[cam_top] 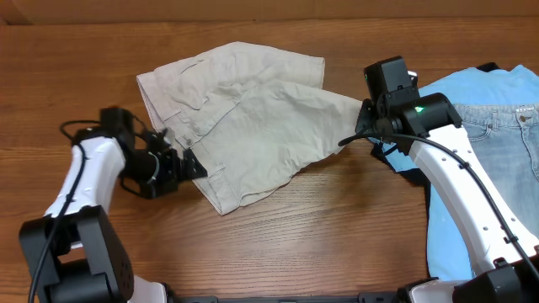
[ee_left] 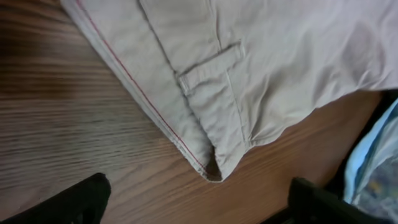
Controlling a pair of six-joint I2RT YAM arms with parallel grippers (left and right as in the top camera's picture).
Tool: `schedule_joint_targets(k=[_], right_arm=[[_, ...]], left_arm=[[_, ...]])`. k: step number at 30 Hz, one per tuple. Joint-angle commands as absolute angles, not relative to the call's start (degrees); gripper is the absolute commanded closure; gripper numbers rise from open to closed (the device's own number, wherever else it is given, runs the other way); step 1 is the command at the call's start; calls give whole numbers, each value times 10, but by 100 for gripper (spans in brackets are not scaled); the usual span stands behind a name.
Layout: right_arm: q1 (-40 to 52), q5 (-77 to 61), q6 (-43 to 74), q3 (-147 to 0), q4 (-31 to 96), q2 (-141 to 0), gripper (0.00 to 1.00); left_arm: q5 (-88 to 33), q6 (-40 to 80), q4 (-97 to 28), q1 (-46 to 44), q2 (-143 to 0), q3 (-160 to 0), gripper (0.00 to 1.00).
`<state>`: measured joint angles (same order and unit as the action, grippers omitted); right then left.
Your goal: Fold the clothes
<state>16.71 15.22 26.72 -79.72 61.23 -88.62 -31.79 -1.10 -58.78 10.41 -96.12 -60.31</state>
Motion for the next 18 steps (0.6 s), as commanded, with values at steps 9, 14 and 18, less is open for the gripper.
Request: schedule_joint_targets(k=[9,14,18], right_arm=[[169,164,265,-808,608,-879,95],[169,164,265,-808,608,-879,95],[169,164,265,-808,608,-879,95]], left_arm=[[-259,70,-491,-14,-954,-542,18],[-212,86,-454,-49,-954,-518,21],[-220,95,-427,-70,-954,-505,28]])
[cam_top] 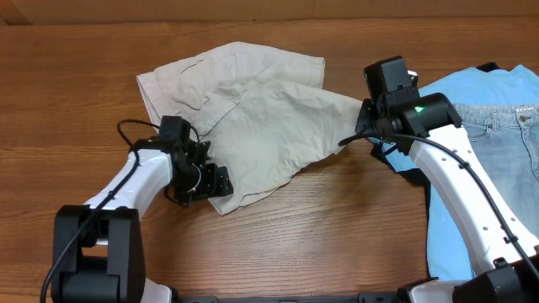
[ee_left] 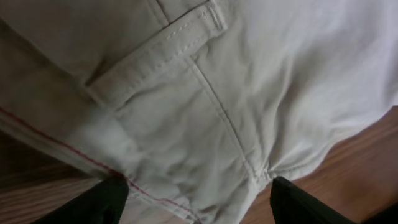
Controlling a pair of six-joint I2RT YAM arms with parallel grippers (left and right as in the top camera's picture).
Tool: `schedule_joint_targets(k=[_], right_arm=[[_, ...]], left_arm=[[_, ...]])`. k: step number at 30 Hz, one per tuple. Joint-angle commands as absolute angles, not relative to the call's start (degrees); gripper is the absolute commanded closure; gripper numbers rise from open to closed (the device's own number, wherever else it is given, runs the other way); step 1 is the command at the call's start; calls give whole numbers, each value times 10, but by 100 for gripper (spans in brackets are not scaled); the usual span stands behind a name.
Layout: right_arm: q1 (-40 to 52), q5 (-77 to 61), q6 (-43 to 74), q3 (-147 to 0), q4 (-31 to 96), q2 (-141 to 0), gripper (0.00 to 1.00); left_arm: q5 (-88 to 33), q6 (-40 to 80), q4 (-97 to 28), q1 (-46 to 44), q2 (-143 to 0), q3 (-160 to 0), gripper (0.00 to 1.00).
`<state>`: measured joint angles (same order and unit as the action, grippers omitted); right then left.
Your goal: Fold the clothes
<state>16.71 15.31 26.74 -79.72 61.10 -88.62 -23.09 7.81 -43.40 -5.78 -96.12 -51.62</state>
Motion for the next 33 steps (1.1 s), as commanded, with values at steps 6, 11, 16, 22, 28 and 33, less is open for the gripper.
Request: schedule_joint_targets(k=[6,11,16,22,28,33], right_arm=[[169,164,265,-808,608,-879,95],[169,164,265,-808,608,-879,95],[169,164,265,-808,616,-879,94],[169,76,265,-807,649,-879,84],[180,-32,265,-790,696,-881,89],[180,-31,235,-778,690,-881,89]], left_arm=[[-207,101,-385,-102,-954,-475,53],[-203,146,-396,-97,-954,-468,96],[-148,180,-489,13,-954,-505,96],[-178,79,-562,197,-954,-610,96],[-162,79,-598,244,-954,-684,96],[-184,81,-623,239,-954,-691,86]])
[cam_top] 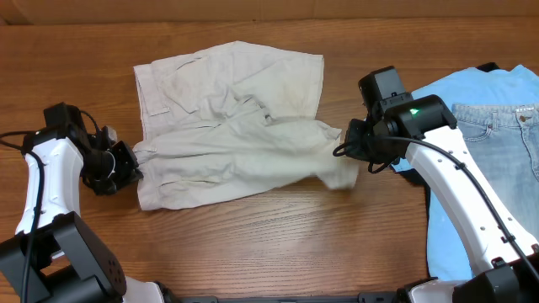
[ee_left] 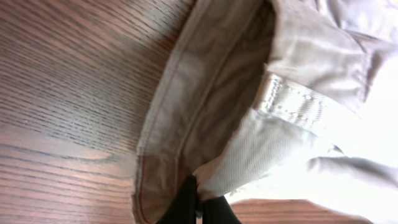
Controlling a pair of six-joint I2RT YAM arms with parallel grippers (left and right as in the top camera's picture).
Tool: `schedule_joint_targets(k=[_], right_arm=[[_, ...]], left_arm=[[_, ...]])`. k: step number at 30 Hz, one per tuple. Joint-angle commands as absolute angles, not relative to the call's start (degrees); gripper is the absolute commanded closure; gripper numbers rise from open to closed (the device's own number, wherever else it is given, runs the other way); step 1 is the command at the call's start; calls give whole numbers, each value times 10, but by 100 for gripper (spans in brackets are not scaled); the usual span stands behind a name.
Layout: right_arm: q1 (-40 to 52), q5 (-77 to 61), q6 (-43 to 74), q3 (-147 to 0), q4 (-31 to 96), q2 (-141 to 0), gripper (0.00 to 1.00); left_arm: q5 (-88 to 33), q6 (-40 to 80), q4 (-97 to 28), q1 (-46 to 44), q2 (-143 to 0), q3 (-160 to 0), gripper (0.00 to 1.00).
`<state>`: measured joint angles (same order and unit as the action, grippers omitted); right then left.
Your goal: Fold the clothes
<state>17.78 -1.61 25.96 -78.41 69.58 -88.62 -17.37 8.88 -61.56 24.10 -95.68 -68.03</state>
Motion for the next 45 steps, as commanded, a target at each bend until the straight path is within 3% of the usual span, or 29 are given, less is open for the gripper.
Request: schedule_joint_targets(k=[1,2,3,5,7,9,14,16,17,20,27,29,33,36,39,40,44,45], right_arm=[[180,-31,228,-778,685,-881,88],[180,-31,224,-778,677,-881,86],[180,-31,223,-778,673,-881,84],[180,-31,219,-778,665,-881,69],[180,-31,206,-778,660,-881,60],[180,-31,201,-778,657,-881,58],[179,-31,201,-778,656,-883,54],[179,-32,201,-772,649,-886,48],[179,-31,201,-769,648,-887,37],[181,-39,190,-754,647,-898,25],[180,-53,208,-643,580,-915,25],[180,-82,206,-610,550,-917,25],[180,-106,205,-558,475,-917,15],[180,-107,206,-526,415,-917,20],[180,-129,201,-491,344,-917,31],[180,-146,190,-481,318,-917,39],[180,-170,161,-482,291,-915,89],[176,-165,160,-494,302,-913,96]], left_arm=[[-187,81,-628,234,-954,-691,72],[-187,81,-633,227,-954,-691,52],[-187,80,-639,220,-954,-691,39],[-186,66,-653,204,-954,-689,34],[-176,62,-663,187,-954,-682,34],[-149,76,-661,172,-954,-667,35],[-90,121,-653,171,-954,-626,51],[-76,125,-657,176,-954,-618,43],[-67,132,-660,178,-954,-615,38],[-63,140,-660,187,-954,-619,36],[-141,112,-688,201,-953,-696,38],[-130,111,-696,201,-953,-711,34],[-96,112,-696,201,-954,-712,25],[-54,126,-698,201,-954,-711,22],[-43,135,-695,201,-954,-705,19],[-43,139,-694,201,-954,-701,18],[-33,142,-689,201,-954,-684,15],[-30,142,-688,201,-953,-682,14]])
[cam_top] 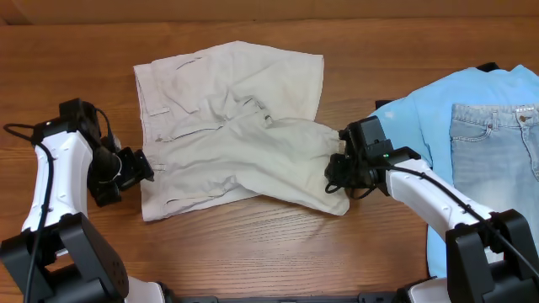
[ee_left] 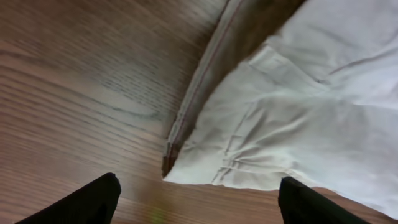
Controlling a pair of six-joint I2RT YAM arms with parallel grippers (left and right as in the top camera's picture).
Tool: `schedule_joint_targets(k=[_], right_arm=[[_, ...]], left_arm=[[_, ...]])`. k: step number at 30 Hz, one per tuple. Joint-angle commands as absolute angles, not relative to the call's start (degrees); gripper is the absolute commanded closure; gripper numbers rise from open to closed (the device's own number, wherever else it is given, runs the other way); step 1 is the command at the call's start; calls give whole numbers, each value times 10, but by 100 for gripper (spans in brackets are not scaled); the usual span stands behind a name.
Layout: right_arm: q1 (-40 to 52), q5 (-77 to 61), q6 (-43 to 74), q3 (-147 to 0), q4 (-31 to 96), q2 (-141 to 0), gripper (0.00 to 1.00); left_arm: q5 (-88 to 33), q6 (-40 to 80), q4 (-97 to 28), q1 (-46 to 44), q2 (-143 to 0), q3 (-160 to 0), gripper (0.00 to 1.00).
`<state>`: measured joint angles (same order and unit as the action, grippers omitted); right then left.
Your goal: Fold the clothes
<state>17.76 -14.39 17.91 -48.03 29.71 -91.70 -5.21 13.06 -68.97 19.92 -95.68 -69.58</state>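
The beige shorts [cam_top: 236,126] lie crumpled in the middle of the table, the near half doubled over the far half. My left gripper [cam_top: 139,168] stands open just left of the shorts' near-left corner [ee_left: 186,158]. Both dark fingertips [ee_left: 102,196] flank bare wood, and nothing is between them. My right gripper [cam_top: 337,172] sits low at the shorts' right edge, shut on the bunched leg fabric.
A light blue shirt [cam_top: 421,109] with blue jeans [cam_top: 497,143] lying on it covers the right side of the table, and a bit of black cloth [cam_top: 488,67] shows at its far edge. Bare wood lies along the front and far left.
My left gripper was shut on the shorts' left corner; now it is open and that corner rests on the table. My right gripper has moved nearer and lower, with the leg fabric down on the wood.
At first my left gripper stood open by the shorts' near corner while the right held a leg at the right. Then the left was on that corner. Later it was shut on it farther left, with the shorts stretched wide. Now the left is open.
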Motion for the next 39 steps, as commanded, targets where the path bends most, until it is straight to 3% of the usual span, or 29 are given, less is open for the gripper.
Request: schedule_joint_targets(k=[1,9,11,12,14,15,19,23,25,26,27,29,35,37,39], right_arm=[[169,-164,160,-512,319,-910,96],[122,-148,131,-654,318,-904,96],[121,-132,131,-653,283,-905,88],[121,-122,131,-651,272,-906,80],[121,-103,134,-645,260,-907,18],[121,-93,135,-644,262,-907,0],[116,-26,135,-644,312,-907,0],[84,-17,163,-643,426,-907,8],[66,-54,180,-638,461,-907,28],[59,-110,165,-634,464,-907,30],[58,-168,133,-627,458,-907,28],[64,-241,85,-607,437,-907,0],[91,-240,92,-534,372,-914,0],[91,-236,109,-518,351,-920,5],[91,-237,109,-508,341,-927,25]], left_arm=[[-27,142,-687,201,-954,-680,14],[-30,142,-673,201,-954,-676,10],[-34,142,-674,201,-954,-676,10],[-37,142,-673,201,-954,-676,10],[-41,141,-673,201,-954,-676,9],[-41,138,-673,201,-954,-676,9],[-41,133,-675,201,-954,-676,9],[-46,133,-678,199,-954,-676,9],[-47,133,-679,195,-954,-676,10],[-52,131,-678,193,-954,-676,14],[-59,125,-676,190,-954,-676,16],[-71,119,-671,182,-954,-675,15],[-89,117,-614,160,-954,-627,9],[-90,117,-591,155,-954,-605,10],[-90,116,-572,154,-954,-587,15]])
